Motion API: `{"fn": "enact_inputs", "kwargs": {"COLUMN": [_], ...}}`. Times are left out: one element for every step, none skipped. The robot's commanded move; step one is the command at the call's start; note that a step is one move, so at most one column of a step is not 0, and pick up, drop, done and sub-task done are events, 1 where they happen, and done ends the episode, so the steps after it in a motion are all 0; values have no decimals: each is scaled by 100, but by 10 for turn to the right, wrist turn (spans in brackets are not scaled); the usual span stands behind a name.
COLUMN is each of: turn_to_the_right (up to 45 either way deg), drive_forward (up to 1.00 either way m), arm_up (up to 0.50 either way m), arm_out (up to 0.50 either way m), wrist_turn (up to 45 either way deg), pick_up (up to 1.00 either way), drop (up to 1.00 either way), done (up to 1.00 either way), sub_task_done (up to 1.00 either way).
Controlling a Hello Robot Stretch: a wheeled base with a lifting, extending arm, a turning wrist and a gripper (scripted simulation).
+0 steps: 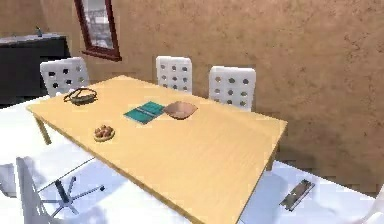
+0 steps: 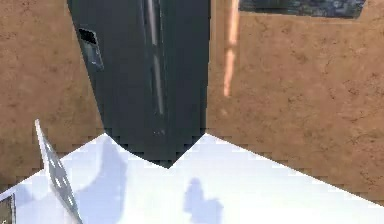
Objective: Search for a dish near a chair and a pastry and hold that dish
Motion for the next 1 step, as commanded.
{"fn": "enact_inputs", "kwargs": {"turn_to_the_right": [450], "drive_forward": [0], "arm_up": [0], "arm_out": [0], "wrist_turn": [0], "pick_up": [0], "drop": [0], "done": [0], "sub_task_done": [0]}}
